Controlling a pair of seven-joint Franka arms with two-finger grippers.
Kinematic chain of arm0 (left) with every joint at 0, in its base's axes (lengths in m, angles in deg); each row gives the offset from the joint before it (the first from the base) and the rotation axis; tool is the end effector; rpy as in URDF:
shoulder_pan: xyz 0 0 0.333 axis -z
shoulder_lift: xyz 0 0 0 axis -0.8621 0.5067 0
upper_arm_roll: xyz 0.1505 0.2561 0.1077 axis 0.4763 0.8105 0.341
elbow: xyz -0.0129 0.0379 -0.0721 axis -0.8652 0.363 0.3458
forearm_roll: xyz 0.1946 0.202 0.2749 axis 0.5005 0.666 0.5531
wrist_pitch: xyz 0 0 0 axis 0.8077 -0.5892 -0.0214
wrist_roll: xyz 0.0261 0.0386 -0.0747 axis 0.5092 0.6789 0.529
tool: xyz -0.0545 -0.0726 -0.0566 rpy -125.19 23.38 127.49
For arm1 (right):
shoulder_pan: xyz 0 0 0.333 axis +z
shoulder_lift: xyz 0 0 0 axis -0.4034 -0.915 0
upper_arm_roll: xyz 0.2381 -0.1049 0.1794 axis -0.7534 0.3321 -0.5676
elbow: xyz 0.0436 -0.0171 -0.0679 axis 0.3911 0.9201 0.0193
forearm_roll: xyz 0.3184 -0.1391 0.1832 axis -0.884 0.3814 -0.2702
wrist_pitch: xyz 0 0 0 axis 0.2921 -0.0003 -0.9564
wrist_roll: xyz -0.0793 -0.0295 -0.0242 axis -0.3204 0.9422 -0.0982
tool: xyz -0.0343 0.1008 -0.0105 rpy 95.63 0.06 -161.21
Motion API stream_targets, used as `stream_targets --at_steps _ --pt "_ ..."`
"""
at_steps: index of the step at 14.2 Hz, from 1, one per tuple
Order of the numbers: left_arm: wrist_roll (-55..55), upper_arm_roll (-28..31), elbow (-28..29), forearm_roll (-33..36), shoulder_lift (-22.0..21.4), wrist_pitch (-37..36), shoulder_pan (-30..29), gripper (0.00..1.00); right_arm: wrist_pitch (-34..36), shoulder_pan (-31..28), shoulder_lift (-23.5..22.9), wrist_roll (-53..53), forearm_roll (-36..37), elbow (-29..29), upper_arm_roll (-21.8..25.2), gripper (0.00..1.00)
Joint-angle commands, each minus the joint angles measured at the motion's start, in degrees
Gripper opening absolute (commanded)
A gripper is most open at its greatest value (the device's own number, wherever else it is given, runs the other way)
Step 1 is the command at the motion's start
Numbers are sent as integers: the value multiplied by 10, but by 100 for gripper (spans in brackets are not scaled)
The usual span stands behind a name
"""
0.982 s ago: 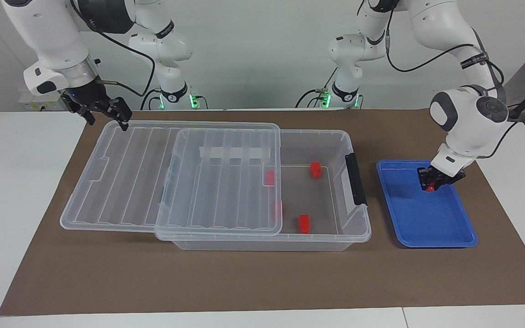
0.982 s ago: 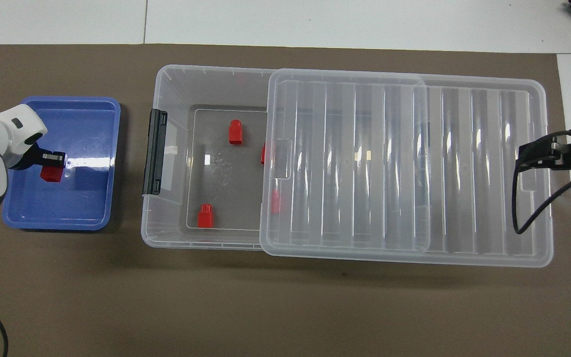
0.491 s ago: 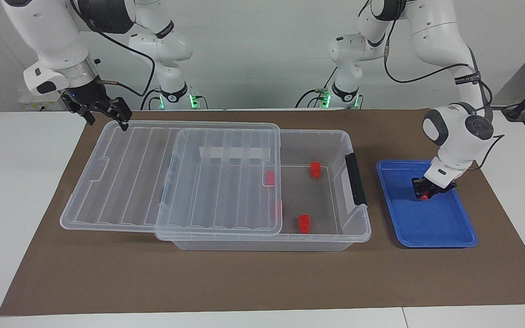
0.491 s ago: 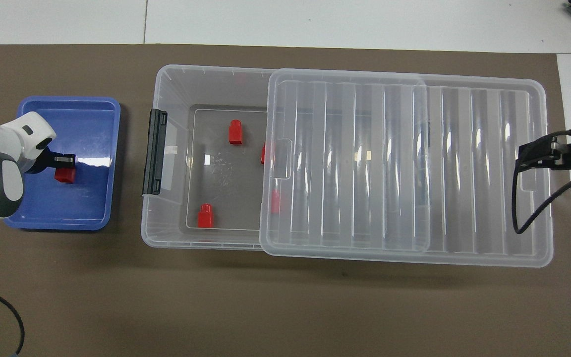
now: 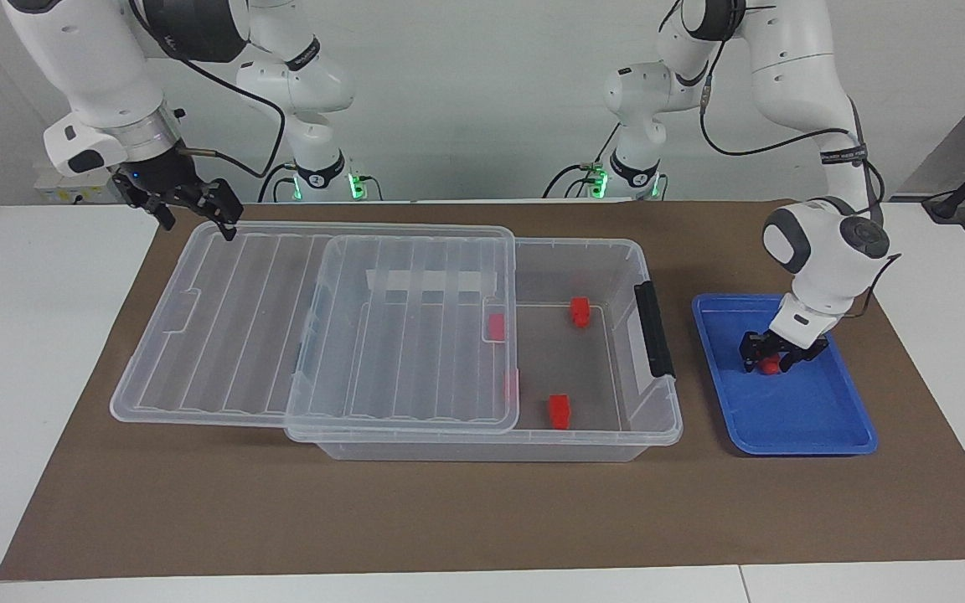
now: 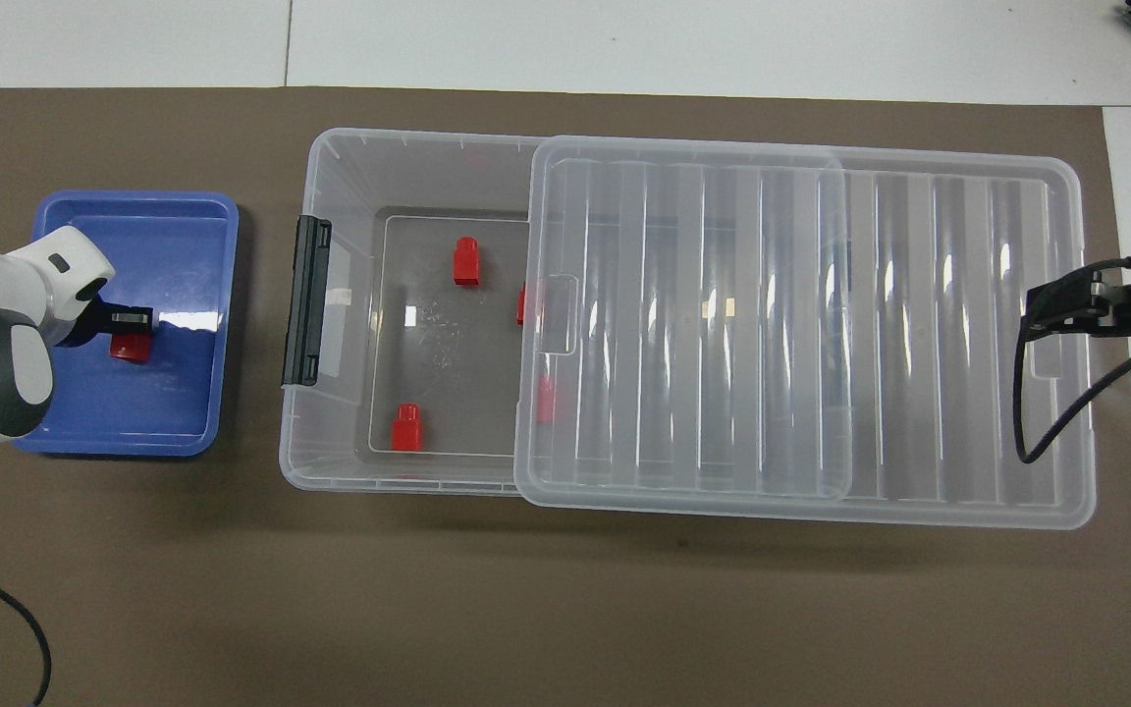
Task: Place red block in blue tray from box
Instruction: 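Lower the red block into the blue tray and open the left gripper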
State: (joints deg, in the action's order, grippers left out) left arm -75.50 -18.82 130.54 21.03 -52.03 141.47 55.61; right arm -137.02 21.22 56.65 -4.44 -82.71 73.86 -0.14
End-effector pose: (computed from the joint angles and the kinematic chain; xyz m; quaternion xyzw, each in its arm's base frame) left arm 0.6055 0.0702 0.3050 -0.9968 0.0594 -0.0531 0.0053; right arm 0.5448 -0.0135 0.6122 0.9936 -0.1099 -0.0204 0.0180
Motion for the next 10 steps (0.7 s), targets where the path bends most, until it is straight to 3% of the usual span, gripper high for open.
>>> stream_targets --at_steps 1,6,7,8,9,10 --pt "-7 1 -12 -13 -20 -35 7 100 -14 -4 14 -11 -9 17 -1 100" --pt "-6 -1 -98 -13 -69 -219 6 100 -20 -12 18 -18 -9 29 3 100" --pt "-4 0 -113 -13 -81 -258 6 100 -43 -28 25 -19 -9 49 3 93" --pt "-4 0 -118 -13 -97 -285 6 100 -72 -41 39 -20 -9 80 3 77" --pt "-3 0 -118 -13 -110 -300 6 100 -107 -52 51 -20 -9 114 5 72" --pt "-3 1 -118 -13 -119 -311 5 100 -148 -73 61 -24 -9 147 6 46"
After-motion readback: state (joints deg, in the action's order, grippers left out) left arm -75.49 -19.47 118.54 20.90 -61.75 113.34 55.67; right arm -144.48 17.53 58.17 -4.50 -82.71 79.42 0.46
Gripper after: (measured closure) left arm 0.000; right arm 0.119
